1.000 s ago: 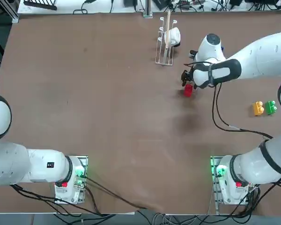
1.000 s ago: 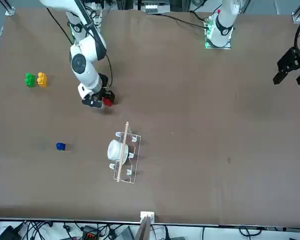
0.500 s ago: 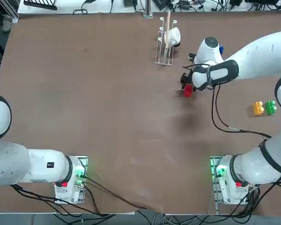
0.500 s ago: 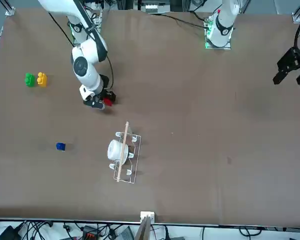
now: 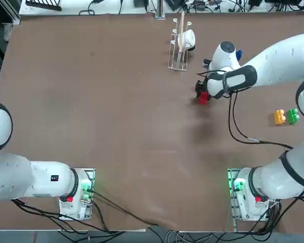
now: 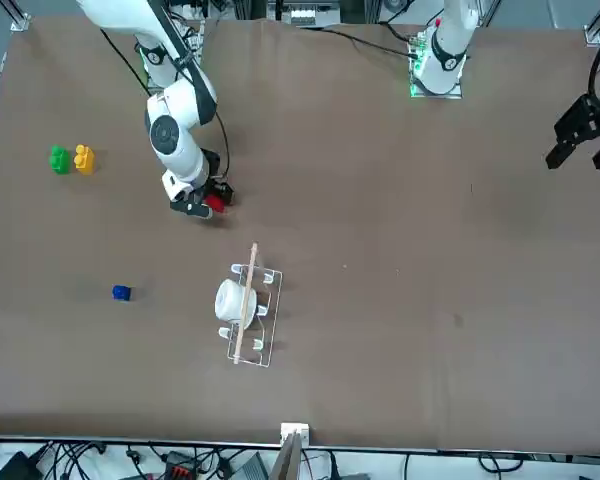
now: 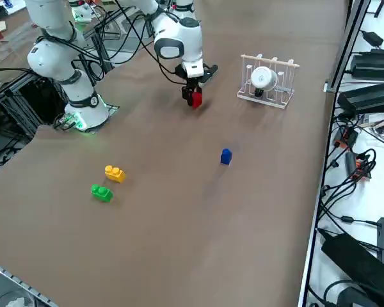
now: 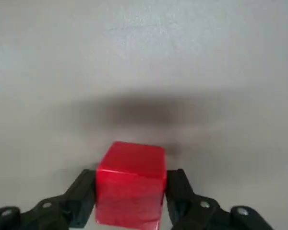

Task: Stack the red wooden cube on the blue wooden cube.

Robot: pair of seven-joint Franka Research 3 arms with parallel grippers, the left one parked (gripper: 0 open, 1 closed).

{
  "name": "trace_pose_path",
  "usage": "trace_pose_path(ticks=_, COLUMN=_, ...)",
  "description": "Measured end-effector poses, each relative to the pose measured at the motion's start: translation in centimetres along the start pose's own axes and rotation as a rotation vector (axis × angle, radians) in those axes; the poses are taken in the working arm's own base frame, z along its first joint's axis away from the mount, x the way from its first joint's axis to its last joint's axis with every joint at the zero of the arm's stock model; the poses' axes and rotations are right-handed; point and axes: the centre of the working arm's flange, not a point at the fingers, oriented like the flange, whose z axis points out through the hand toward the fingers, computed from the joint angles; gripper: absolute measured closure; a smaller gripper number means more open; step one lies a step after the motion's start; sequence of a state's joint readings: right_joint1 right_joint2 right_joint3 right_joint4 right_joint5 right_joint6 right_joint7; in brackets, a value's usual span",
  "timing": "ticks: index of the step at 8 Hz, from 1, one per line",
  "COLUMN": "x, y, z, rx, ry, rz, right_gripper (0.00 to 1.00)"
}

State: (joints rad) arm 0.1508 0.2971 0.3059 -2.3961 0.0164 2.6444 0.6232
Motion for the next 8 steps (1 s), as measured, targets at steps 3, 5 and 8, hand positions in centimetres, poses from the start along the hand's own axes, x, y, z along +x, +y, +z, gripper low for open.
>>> trace_pose_path(ticks=3, x=0.6, y=-0.3, z=-1.2, rx=0.014, ry=0.029, rz=-0.046, right_gripper=0.29)
trace_pose_path(ticks=5, x=2.6, y=0.1, z=-5.4, rx=0.014, ry=0.072, rz=-0.127, right_gripper=0.29)
trace_pose_path(ticks=8, x=8.5, y=3.7, z=-12.5, rx=-0.009, ry=0.107, rz=-0.268, right_gripper=0.29)
